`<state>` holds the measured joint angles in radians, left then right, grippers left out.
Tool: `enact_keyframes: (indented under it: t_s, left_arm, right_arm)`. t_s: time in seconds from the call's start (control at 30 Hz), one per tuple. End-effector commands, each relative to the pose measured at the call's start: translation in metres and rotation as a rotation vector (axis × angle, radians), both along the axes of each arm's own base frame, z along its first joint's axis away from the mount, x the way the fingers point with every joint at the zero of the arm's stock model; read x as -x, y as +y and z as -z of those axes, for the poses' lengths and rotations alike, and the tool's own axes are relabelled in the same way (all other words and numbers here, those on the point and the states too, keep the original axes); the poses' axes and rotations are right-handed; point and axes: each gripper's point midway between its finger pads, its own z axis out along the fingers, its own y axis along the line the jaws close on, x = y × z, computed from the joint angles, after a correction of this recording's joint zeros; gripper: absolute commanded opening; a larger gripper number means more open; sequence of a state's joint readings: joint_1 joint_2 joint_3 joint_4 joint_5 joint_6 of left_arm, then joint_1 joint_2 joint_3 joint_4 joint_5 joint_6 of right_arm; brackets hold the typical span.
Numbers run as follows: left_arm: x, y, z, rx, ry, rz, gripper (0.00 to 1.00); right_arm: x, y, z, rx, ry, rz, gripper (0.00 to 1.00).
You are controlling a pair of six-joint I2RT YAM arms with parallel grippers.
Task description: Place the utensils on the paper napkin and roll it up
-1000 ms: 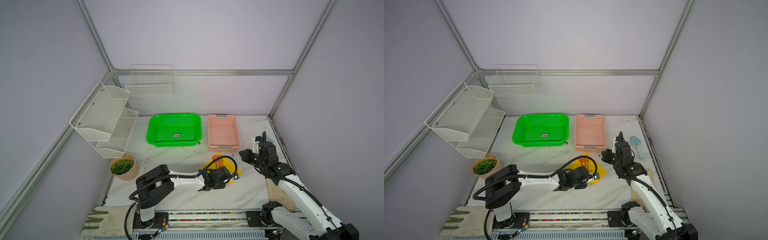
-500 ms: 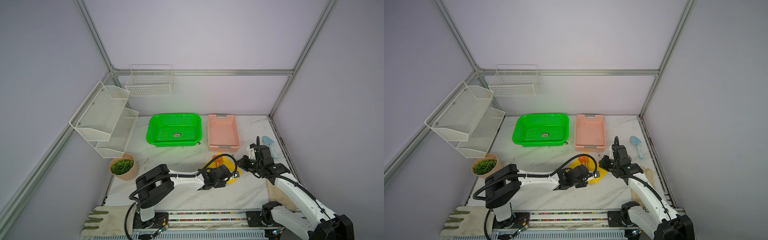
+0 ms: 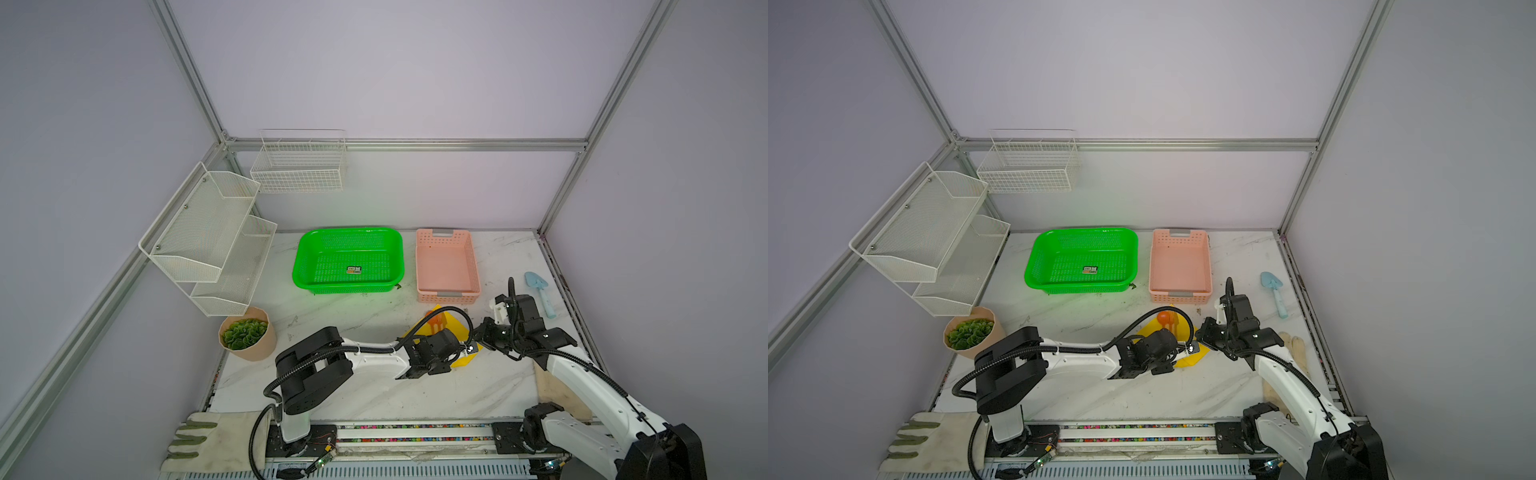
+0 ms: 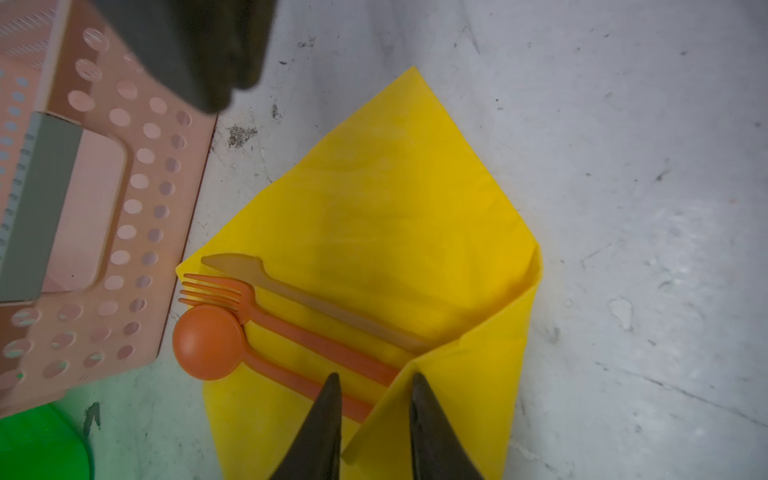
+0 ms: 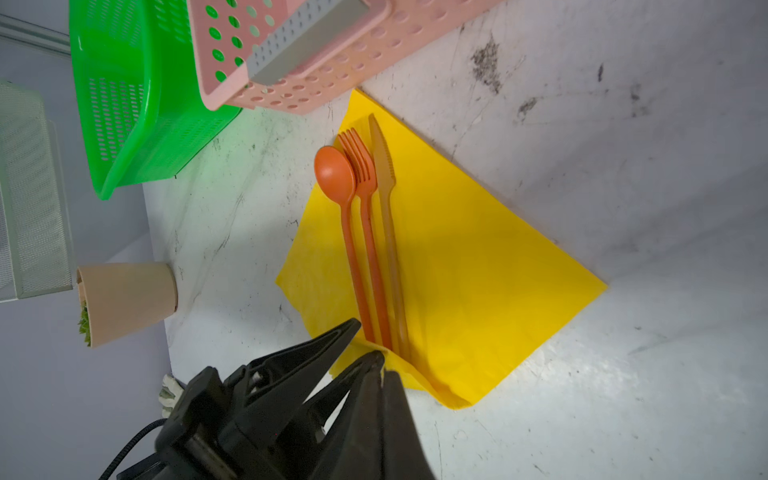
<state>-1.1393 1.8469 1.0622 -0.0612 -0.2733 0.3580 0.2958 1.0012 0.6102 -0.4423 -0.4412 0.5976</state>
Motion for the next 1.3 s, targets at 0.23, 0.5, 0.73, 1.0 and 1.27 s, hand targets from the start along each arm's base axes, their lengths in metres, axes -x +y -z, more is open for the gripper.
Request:
enact_keyframes:
  t_s: [0.23,0.5,0.73,1.0,1.27]
  left_arm:
    - [-0.010,-0.007,-0.014,0.105,-0.002,-0.045,0.29]
    - [-0.012,-0.001,-0.009,0.146,0.043,-0.070,0.29]
    - [-0.013,0.002,-0.005,0.178,0.079,-0.088,0.29]
    - [-0.013,0.000,-0.008,0.213,0.102,-0.097,0.29]
    - [-0.014,0.006,-0.014,0.254,0.123,-0.114,0.29]
  right_arm:
    - [0.012,0.002,0.026,0.050,0.070,-0.036,0.00]
    - [0.016,0.022,0.045,0.053,0.107,-0.099,0.00]
    - [0.016,0.019,0.057,0.091,0.123,-0.109,0.00]
    - [0.025,0.020,0.063,0.095,0.133,-0.161,0.00]
    - [0.028,0.008,0.071,0.162,0.138,-0.081,0.00]
